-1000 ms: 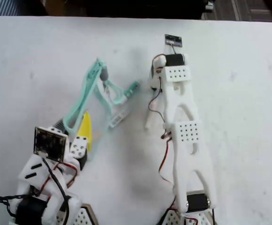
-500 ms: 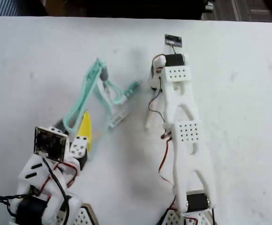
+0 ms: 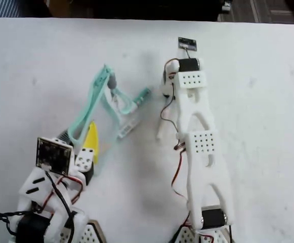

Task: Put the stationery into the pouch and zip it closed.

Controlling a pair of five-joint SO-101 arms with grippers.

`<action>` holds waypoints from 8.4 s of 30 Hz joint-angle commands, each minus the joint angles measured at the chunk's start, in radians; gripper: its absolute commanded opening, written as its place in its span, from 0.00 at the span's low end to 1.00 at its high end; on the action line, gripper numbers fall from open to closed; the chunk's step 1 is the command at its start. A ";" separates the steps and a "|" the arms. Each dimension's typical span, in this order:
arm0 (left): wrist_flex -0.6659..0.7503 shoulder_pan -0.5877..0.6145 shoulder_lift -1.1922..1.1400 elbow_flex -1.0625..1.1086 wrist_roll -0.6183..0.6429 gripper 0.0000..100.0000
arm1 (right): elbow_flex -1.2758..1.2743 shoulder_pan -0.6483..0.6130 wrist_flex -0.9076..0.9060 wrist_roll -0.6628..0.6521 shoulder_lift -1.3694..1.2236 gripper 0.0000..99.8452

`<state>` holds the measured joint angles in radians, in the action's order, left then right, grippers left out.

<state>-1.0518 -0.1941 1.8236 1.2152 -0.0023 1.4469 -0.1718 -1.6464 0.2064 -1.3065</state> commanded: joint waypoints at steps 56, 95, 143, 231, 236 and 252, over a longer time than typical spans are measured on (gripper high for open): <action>0.000 0.002 0.007 -0.052 -0.002 0.03 | 0.044 0.024 -0.081 -0.173 0.245 0.02; 0.002 0.002 0.007 -0.052 -0.003 0.03 | -0.792 -0.027 -0.074 -0.196 1.747 0.02; 0.002 0.002 0.007 -0.052 -0.006 0.03 | -0.999 -0.027 -0.061 -0.192 2.146 0.02; 0.011 0.085 0.007 -0.034 0.091 0.23 | -1.333 -0.280 0.335 -0.354 1.986 0.24; 0.011 0.137 0.007 -0.066 0.086 0.15 | -1.376 -0.171 0.288 -0.353 1.960 0.24; 0.012 0.139 0.007 -0.069 0.084 0.05 | -1.496 -0.166 0.495 0.115 1.480 0.24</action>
<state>-1.0518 -0.0606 1.8236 1.2029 0.0806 -0.0537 -0.3406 -1.2029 0.2539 0.2432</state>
